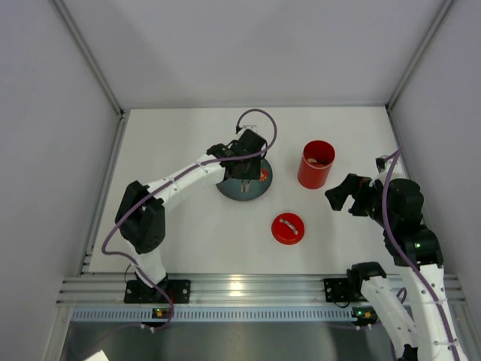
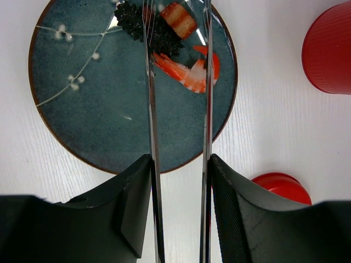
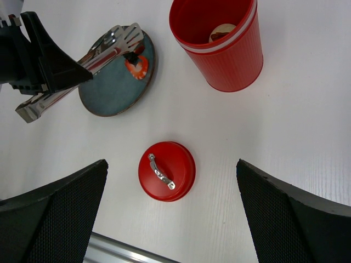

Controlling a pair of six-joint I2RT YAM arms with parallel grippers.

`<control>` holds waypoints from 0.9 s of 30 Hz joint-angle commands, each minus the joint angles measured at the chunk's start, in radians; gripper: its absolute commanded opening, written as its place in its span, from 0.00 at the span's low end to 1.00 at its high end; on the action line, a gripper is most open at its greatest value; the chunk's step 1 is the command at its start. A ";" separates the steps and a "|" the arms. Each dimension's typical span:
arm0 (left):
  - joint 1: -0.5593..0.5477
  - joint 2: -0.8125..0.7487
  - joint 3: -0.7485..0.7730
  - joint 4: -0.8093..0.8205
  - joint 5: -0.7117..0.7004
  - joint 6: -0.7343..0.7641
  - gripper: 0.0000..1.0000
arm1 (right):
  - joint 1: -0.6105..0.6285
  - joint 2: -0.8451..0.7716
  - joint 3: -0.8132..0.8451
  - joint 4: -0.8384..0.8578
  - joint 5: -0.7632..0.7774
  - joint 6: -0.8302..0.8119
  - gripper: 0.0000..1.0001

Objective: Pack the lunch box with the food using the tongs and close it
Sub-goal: Pick up the fake food from the plate.

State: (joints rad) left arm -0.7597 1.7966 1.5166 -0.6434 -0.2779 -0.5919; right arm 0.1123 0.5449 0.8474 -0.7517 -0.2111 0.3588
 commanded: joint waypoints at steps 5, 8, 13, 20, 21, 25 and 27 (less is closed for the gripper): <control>0.007 0.043 0.079 -0.005 0.000 0.007 0.50 | -0.010 -0.014 0.022 0.018 -0.002 -0.011 1.00; 0.007 0.053 0.085 -0.005 0.011 0.009 0.50 | -0.011 -0.013 0.024 0.017 -0.001 -0.012 0.99; 0.011 0.063 0.099 -0.018 0.042 0.009 0.50 | -0.010 -0.014 0.024 0.017 0.001 -0.012 0.99; 0.013 0.058 0.120 -0.068 0.083 0.018 0.50 | -0.010 -0.017 0.021 0.017 -0.001 -0.011 1.00; 0.013 0.058 0.120 -0.068 0.083 0.020 0.50 | -0.010 -0.017 0.021 0.017 -0.002 -0.011 1.00; 0.013 0.050 0.106 -0.071 0.108 0.021 0.49 | -0.010 -0.022 0.019 0.017 -0.001 -0.012 0.99; 0.013 0.050 0.105 -0.075 0.108 0.021 0.49 | -0.010 -0.022 0.019 0.017 -0.002 -0.012 1.00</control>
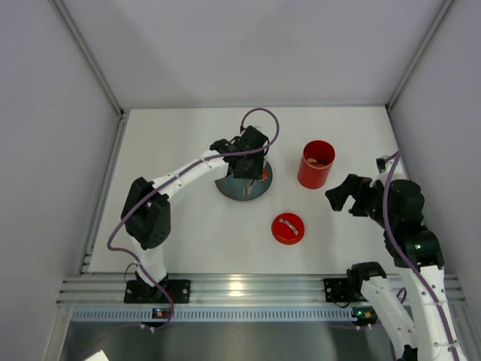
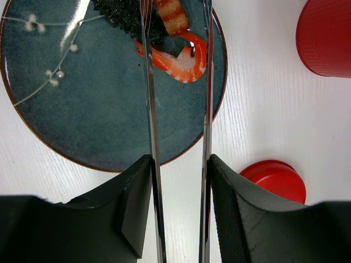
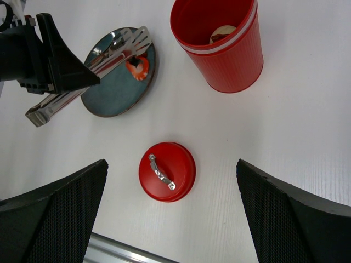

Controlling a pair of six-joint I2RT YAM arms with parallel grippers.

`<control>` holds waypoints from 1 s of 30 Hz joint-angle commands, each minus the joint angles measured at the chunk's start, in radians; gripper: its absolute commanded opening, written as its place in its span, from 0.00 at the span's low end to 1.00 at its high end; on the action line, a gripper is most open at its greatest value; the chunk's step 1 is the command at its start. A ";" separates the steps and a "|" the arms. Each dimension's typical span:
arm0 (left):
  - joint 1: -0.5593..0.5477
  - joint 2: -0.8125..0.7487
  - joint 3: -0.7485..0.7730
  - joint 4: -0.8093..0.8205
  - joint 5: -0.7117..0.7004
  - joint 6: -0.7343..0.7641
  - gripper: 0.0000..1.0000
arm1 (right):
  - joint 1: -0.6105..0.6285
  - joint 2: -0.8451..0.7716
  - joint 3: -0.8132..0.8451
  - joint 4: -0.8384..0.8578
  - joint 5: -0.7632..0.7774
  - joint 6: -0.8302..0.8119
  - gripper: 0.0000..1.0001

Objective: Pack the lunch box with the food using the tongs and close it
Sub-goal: Pick up the fake food from the plate.

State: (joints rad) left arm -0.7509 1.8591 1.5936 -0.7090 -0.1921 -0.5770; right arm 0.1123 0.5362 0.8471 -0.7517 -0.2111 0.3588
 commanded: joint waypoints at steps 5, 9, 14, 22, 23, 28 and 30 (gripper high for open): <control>0.004 -0.014 0.020 -0.026 0.031 0.005 0.49 | -0.008 -0.012 0.024 0.012 0.001 -0.017 1.00; 0.004 -0.018 0.020 -0.032 0.036 0.008 0.49 | -0.010 -0.008 0.023 0.017 -0.004 -0.014 0.99; 0.004 -0.018 0.028 -0.033 0.033 0.012 0.49 | -0.010 -0.004 0.024 0.018 -0.002 -0.015 0.99; 0.004 0.032 0.086 -0.056 0.049 0.020 0.48 | -0.010 0.004 0.026 0.022 -0.005 -0.015 1.00; 0.004 0.035 0.089 -0.053 0.049 0.019 0.47 | -0.010 0.004 0.027 0.022 -0.004 -0.014 0.99; 0.008 0.054 0.118 -0.067 0.056 0.022 0.46 | -0.010 0.010 0.029 0.025 -0.007 -0.014 1.00; 0.008 0.058 0.123 -0.075 0.056 0.020 0.44 | -0.010 0.008 0.029 0.023 -0.005 -0.015 1.00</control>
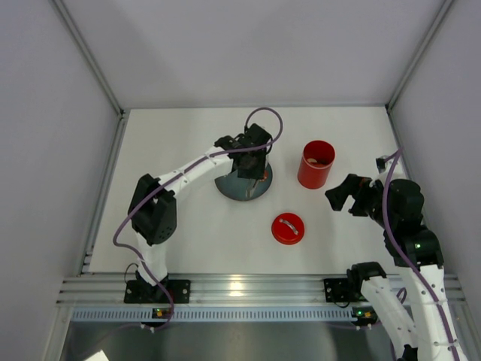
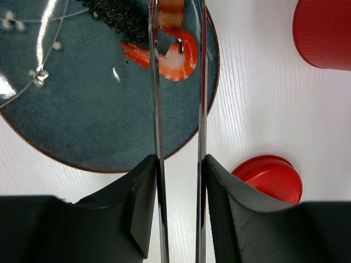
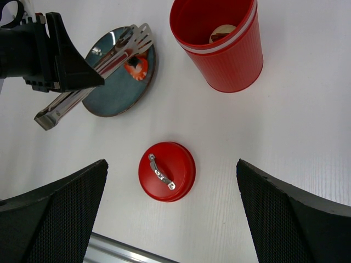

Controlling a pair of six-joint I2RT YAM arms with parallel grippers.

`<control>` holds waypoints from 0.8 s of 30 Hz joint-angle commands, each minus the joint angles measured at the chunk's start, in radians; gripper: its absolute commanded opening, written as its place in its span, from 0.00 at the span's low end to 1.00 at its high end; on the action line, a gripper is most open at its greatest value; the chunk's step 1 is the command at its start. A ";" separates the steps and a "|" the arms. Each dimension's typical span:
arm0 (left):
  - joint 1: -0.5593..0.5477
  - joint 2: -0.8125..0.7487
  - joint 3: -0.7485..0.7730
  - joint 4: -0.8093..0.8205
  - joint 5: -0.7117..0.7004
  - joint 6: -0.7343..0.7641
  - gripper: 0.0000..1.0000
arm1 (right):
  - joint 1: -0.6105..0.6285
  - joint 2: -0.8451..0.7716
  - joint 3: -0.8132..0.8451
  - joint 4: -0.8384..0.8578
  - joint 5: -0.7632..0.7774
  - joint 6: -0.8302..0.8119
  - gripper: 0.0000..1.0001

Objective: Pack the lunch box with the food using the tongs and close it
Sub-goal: Pick up the fake food from the plate.

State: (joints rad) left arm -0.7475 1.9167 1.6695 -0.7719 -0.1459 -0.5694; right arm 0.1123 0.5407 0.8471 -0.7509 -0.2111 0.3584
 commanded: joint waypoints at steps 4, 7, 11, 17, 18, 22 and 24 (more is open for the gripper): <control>0.005 -0.015 0.032 -0.021 -0.004 0.013 0.42 | -0.010 0.001 0.029 0.021 -0.002 -0.018 0.99; 0.005 -0.037 0.012 -0.026 -0.021 0.011 0.41 | -0.010 -0.001 0.026 0.024 -0.004 -0.015 0.99; 0.007 -0.058 -0.010 -0.026 -0.030 0.014 0.41 | -0.010 -0.001 0.023 0.025 -0.007 -0.012 1.00; 0.007 -0.061 -0.030 -0.023 -0.018 0.014 0.41 | -0.010 -0.007 0.023 0.021 -0.004 -0.012 0.99; 0.007 -0.067 -0.034 -0.018 -0.018 0.014 0.41 | -0.010 -0.007 0.023 0.019 -0.005 -0.013 0.99; 0.007 -0.077 -0.060 -0.007 -0.015 0.013 0.40 | -0.010 -0.010 0.023 0.018 -0.005 -0.012 0.99; 0.007 -0.082 -0.068 -0.007 -0.014 0.013 0.40 | -0.010 -0.008 0.021 0.019 -0.004 -0.010 0.99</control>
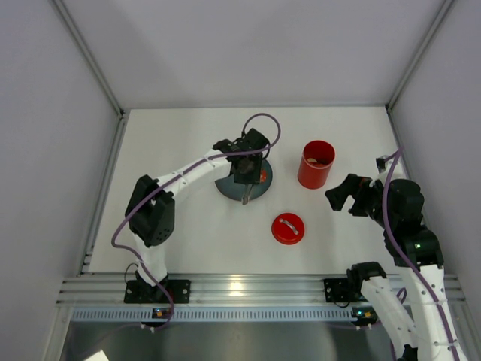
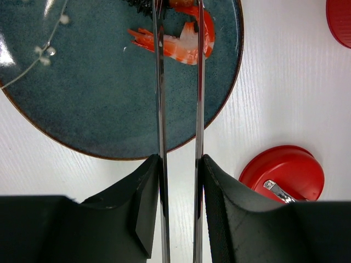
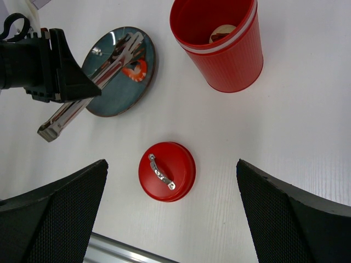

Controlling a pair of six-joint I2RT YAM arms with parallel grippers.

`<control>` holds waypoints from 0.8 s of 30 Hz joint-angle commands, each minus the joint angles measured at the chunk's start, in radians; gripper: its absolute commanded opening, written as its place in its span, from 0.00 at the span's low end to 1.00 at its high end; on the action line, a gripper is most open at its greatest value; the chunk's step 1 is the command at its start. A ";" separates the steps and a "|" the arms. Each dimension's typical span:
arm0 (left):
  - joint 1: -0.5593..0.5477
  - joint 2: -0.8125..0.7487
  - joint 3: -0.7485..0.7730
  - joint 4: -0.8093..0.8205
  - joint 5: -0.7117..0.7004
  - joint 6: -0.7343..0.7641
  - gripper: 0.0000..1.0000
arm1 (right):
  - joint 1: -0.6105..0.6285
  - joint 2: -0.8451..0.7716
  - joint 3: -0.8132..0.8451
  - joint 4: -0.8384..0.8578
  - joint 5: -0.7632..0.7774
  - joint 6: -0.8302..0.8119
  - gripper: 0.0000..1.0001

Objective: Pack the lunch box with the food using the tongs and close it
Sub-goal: Pick up the fake food from the plate.

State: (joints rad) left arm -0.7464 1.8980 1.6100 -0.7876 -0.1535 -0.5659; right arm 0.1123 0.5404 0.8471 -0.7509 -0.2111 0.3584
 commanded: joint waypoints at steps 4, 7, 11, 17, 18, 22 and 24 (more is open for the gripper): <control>0.005 -0.070 -0.015 0.013 -0.003 0.008 0.40 | -0.010 -0.010 0.020 0.021 -0.005 -0.010 0.99; 0.005 -0.066 -0.018 0.016 0.002 0.008 0.36 | -0.010 -0.010 0.020 0.019 -0.007 -0.010 0.99; 0.004 -0.069 -0.018 0.022 0.005 0.006 0.27 | -0.010 -0.011 0.020 0.018 -0.005 -0.010 0.99; 0.004 -0.103 0.004 0.021 -0.032 0.006 0.22 | -0.010 -0.010 0.020 0.019 -0.004 -0.013 0.99; 0.004 -0.112 0.010 0.016 -0.037 0.004 0.20 | -0.010 -0.010 0.020 0.019 -0.002 -0.012 1.00; 0.001 -0.145 0.034 0.016 -0.049 0.008 0.20 | -0.010 -0.010 0.018 0.021 -0.007 -0.010 0.99; -0.011 -0.161 0.050 0.024 -0.057 0.015 0.20 | -0.010 -0.008 0.018 0.024 -0.005 -0.009 1.00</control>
State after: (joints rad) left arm -0.7490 1.8225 1.6016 -0.7876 -0.1795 -0.5644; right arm 0.1123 0.5404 0.8471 -0.7509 -0.2111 0.3588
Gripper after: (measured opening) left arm 0.339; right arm 0.993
